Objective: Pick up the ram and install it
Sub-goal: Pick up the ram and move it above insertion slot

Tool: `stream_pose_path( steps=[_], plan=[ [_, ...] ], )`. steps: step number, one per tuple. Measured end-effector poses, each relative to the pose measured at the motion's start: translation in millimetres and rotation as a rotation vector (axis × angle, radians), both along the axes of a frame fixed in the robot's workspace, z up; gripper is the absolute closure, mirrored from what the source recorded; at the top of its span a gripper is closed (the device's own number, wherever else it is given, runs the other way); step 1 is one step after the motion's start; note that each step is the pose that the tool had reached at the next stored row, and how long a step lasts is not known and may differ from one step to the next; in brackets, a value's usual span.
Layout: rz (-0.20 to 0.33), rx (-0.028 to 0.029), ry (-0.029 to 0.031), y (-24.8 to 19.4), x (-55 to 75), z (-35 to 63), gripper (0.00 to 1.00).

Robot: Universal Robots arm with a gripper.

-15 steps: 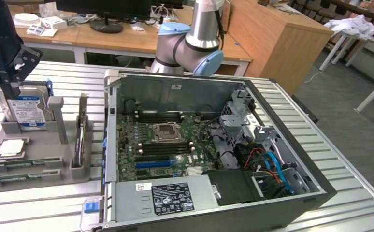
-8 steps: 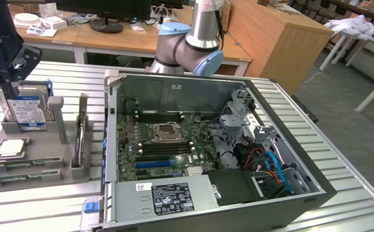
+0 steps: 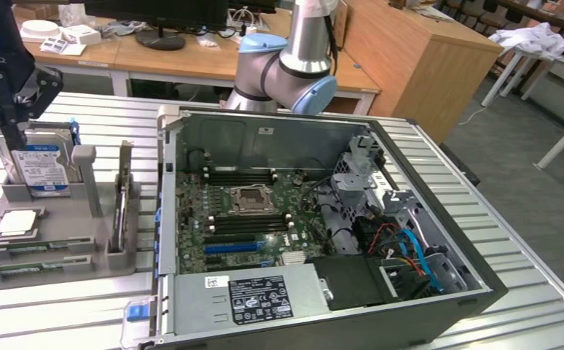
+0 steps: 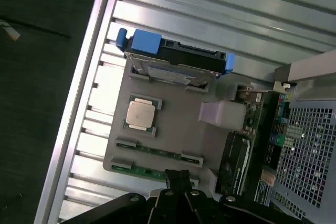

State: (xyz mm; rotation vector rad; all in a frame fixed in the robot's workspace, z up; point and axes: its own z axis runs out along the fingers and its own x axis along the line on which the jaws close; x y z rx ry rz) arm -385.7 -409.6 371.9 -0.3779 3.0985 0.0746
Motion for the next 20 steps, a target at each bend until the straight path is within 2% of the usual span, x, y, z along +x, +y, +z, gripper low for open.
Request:
stream_pose_path(
  steps=[20],
  plan=[
    [0.365, 0.0000, 0.0000, 0.0, 0.0, -0.8, 0.90]
  ],
)
